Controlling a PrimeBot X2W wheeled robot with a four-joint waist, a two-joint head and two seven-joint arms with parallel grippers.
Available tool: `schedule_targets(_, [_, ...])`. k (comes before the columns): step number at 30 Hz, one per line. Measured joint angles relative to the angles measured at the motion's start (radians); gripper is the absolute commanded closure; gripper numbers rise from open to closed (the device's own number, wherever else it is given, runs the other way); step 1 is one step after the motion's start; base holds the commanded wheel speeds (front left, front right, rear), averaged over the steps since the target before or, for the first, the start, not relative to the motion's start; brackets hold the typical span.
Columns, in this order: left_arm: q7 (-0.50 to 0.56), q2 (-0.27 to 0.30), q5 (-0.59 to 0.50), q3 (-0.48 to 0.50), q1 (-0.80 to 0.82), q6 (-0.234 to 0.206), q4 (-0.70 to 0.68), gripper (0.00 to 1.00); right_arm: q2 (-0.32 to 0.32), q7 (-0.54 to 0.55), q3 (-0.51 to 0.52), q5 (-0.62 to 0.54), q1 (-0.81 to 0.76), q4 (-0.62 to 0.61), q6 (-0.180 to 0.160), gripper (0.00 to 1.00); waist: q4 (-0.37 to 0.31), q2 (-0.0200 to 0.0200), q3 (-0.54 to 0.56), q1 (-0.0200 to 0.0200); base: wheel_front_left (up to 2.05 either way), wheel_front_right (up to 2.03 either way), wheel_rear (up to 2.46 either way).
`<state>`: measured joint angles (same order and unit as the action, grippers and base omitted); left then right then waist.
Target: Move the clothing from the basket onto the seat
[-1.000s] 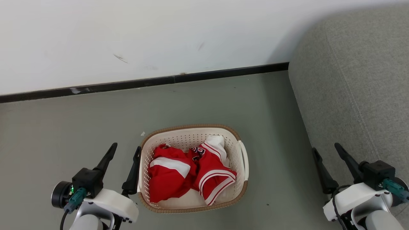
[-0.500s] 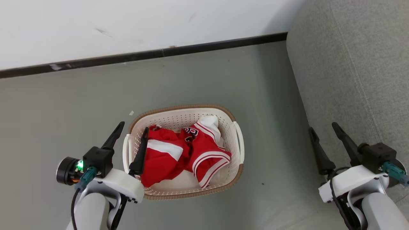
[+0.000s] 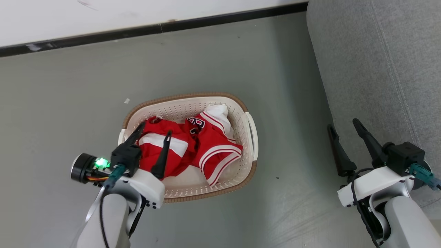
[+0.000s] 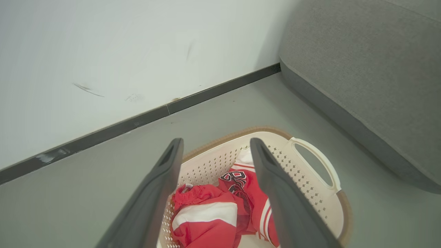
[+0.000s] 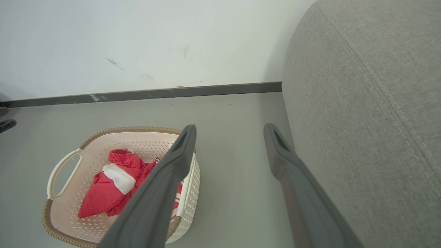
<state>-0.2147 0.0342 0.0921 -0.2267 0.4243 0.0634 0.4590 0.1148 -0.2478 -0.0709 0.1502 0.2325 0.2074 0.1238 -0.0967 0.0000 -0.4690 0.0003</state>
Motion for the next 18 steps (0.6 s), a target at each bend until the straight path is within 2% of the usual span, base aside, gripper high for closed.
schedule_targets(4, [0.029,-0.002,-0.049,-0.033,0.034,-0.019,0.003,0.0,-0.011,0.0,-0.004,0.004,0.003,0.0,0.0,0.0,-0.01,0.0,-0.031,0.0,0.0,0.0,0.0])
schedule_targets(14, [0.121,-0.001,-0.049,-0.071,0.097,-0.028,0.051,0.0,-0.025,0.0,-0.012,0.018,0.049,-0.001,0.0,0.0,-0.04,0.0,-0.097,0.0,0.0,0.0,0.0])
schedule_targets(18, [0.162,-0.001,-0.049,-0.089,0.102,-0.044,0.067,0.0,-0.028,0.0,-0.021,0.026,0.064,-0.005,0.0,0.0,-0.056,0.0,-0.124,-0.0001,0.0,0.0,0.0])
